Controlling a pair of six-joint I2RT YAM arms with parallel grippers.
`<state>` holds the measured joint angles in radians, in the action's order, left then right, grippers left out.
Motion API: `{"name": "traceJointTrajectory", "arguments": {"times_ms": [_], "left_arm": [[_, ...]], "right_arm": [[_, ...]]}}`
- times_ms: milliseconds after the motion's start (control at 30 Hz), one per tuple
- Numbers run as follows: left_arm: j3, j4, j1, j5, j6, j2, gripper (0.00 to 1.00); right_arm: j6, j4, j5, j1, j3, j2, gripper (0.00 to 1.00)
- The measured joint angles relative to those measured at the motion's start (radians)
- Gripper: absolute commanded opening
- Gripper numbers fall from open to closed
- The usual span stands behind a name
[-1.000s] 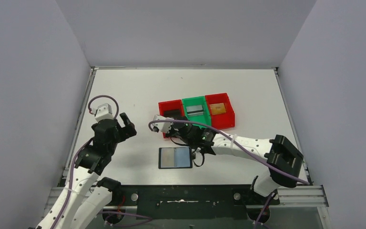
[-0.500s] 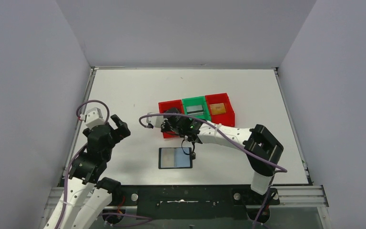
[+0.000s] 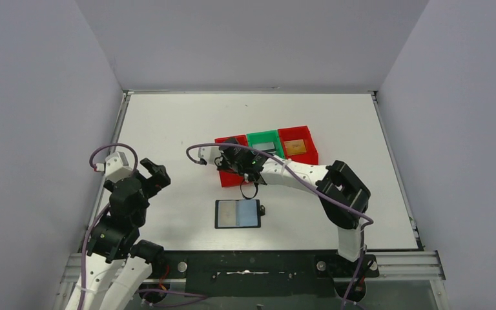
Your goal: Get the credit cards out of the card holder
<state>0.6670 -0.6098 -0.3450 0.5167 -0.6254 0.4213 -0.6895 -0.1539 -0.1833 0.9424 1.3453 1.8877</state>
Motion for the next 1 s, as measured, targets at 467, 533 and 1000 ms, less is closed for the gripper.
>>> {"name": "traceJointTrajectory", "arguments": {"times_ms": [467,533,1000], "left_arm": [[0.000,-0.002,0.000,0.003,-0.002,0.005,0.92],[0.000,-0.002,0.000,0.003,-0.002,0.005,0.92],[-0.001,-0.003,0.000,0.003,-0.002,0.006,0.92]], "right_arm": [[-0.010,0.003,-0.011,-0.031,0.107,0.142,0.07],[-0.010,0.005,-0.010,-0.039,0.109,0.149,0.07],[-0.042,0.052,0.006,-0.064,0.123,0.213,0.12]]}}
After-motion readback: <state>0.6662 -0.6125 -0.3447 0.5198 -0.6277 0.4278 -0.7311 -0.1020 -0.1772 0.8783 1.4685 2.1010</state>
